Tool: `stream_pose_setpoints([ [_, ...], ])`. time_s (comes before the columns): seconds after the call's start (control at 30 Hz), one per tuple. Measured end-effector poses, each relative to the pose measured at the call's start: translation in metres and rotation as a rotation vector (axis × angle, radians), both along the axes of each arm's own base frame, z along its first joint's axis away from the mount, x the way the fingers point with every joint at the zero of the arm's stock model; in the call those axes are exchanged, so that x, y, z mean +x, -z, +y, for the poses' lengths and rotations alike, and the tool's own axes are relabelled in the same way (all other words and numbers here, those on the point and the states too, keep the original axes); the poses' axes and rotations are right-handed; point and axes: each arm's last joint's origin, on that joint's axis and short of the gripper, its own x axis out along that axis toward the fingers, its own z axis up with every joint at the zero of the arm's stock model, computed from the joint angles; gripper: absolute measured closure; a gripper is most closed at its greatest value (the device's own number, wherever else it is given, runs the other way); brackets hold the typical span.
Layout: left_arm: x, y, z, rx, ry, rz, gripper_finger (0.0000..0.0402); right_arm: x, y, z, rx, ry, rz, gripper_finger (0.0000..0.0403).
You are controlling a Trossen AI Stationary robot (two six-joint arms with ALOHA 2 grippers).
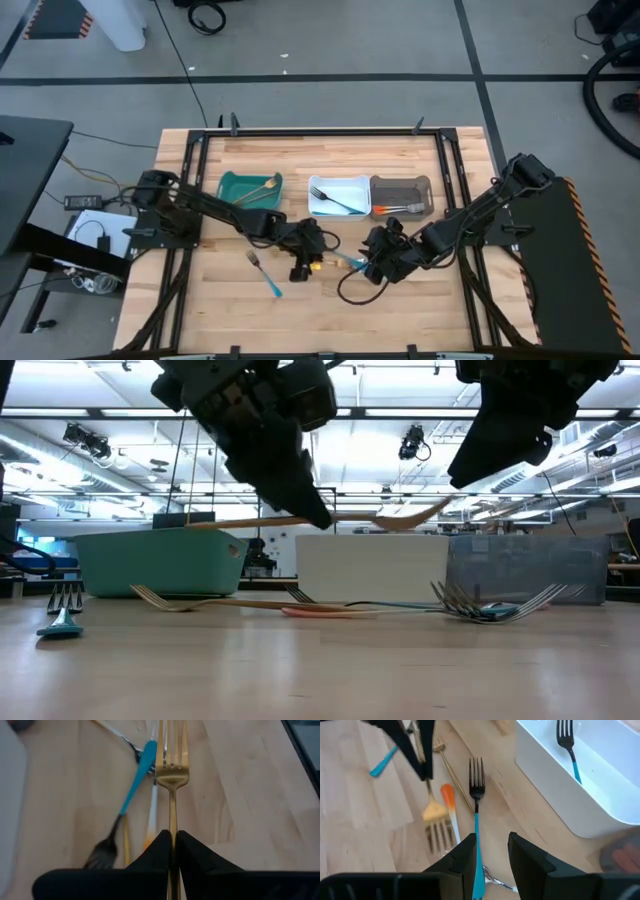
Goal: Sort silverware by color (type)
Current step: Put the bottom gold fork into the green bin
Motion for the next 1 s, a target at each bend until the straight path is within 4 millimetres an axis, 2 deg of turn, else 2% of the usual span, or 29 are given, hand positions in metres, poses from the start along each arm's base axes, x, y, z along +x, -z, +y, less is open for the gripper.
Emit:
stream_pose_setpoints([
  [0.23, -0.017, -0.018, 0.012, 0.124, -0.055, 0.052, 0.0368, -0.002, -0.001, 0.003, -0.037, 0.011, -0.023, 0.0285],
  [0.57, -0.042, -0.055, 0.024, 0.254, -0.193, 0.032, 0.0368, -0.002, -0.002, 0.004, -0.113, 0.012, -0.054, 0.0285],
  [1.0, -0.08, -0.076, 0.033, 0.394, -0.311, 0.13, 0.0368, 0.002, -0.006, 0.004, -0.208, -0.049, -0.067, 0.0284],
])
